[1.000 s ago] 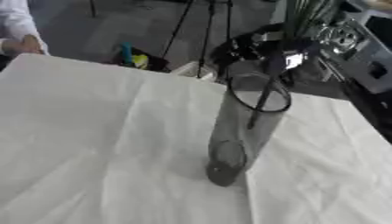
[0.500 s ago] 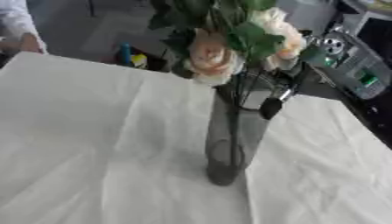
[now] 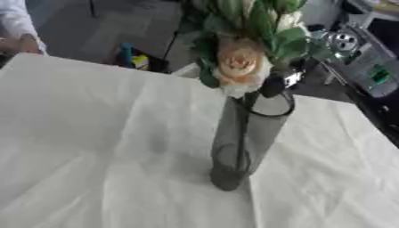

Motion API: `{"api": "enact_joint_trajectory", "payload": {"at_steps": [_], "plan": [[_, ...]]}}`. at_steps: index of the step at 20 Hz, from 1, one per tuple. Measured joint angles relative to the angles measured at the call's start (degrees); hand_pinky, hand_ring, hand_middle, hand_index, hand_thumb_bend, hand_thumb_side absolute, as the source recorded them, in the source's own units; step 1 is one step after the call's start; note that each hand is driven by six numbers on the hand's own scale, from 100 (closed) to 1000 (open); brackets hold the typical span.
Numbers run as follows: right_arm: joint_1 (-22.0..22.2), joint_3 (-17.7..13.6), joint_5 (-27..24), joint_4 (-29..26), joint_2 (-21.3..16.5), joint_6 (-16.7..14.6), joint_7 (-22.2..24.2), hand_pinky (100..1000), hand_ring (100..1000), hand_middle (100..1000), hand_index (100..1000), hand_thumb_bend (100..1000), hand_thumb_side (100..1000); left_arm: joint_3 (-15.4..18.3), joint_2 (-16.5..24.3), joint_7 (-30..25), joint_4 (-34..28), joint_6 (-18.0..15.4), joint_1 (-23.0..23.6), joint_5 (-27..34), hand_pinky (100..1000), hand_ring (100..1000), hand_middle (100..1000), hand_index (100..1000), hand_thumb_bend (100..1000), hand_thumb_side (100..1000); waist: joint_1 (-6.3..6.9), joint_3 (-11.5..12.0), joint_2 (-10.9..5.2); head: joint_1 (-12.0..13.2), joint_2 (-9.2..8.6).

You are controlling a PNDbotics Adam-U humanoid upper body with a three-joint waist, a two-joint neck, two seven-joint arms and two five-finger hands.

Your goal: Arrange flowers into the vase.

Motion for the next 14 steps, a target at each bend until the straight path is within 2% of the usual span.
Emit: {"api": "enact_joint_trajectory", "payload": {"at_steps": [9,13,14], "plan": [[0.2,-0.3,-0.2,-0.1,0.0,0.0,0.0,1000,1000,640,914,861,733,0.0,0.0,-0.3,0.0,0.3,0.0,0.0,526,675,696,885,100,1000,0.00,-0.1,0.00,0.0,0.00],[0.3,-0.3,-0.2,-0.4,-0.5,-0.3,-0.1,1000,1000,670,940,893,665,0.0,0.0,-0.4,0.0,0.4,0.0,0.0,526,676,697,885,100,1000,0.00,-0.2,0.00,0.0,0.00],[0.5,-0.3,-0.1,-0.5,-0.7,-0.5,-0.1,1000,1000,683,950,921,605,0.0,0.0,-0.4,0.0,0.4,0.0,0.0,527,676,697,885,100,1000,0.00,-0.2,0.00,0.0,0.00]]}}
